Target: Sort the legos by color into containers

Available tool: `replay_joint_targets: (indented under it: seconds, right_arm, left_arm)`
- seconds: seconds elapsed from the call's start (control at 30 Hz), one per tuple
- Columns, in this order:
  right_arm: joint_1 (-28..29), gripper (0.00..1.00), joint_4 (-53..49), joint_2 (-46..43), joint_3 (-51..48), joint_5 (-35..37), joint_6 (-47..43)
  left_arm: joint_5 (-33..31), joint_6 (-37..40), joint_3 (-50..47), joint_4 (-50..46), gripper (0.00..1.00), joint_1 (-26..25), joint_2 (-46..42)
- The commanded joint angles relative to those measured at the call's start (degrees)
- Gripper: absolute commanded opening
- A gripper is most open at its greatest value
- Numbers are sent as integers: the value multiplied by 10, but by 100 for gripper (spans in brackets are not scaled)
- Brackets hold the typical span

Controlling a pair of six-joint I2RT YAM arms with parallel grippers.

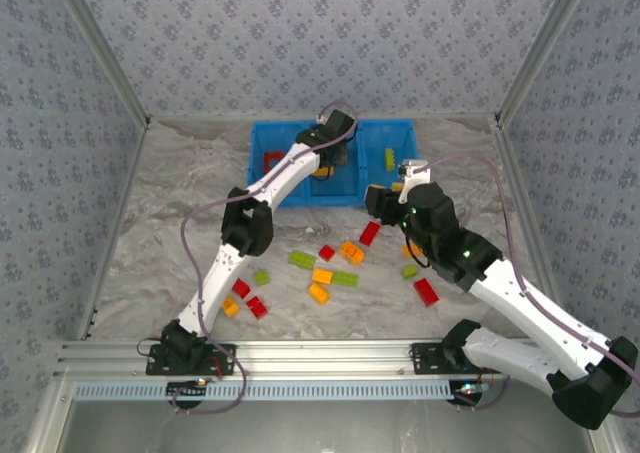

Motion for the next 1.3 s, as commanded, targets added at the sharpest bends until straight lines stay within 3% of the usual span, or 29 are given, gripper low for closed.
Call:
replay_joint_targets:
  seconds: [0.0,0.13,0.27,0.33,0.5,0.7,0.77,0.87,1.0,1.27]
  right_arm:
    - [-4,57,-45,-20,2,18,17]
    - [-9,57,-126,-12,31,43,54]
    - [-18,57,-275,28,84,67,103]
    - [-22,59,-347,49,103,66,140]
    - [-32,62,-449,87,89,12,154]
    - [-69,70,-438,137,19,-75,129]
    - [-81,77,-432,164,8,-93,125]
    - [-94,75,-400,192,-7,-106,133]
    - [-107,67,-343,203,-34,-120,146]
    - [-128,72,-322,276,-39,-132,112]
  left_arm:
    - [7,-3,18,-11,40,-11,-79]
    - [-1,-2,11,-15,47,-33,-143]
    - [0,-10,-53,-13,51,-56,-236]
    - [4,-7,-127,5,54,-73,-305]
    - [44,3,-425,119,62,-127,-520]
    - [135,13,-709,212,70,-213,-723]
    - [129,6,-776,215,71,-258,-765]
    - [103,-23,-860,240,71,-323,-812]
    - [72,-68,-921,246,71,-360,-833]
    - [70,-49,-920,249,71,-387,-822]
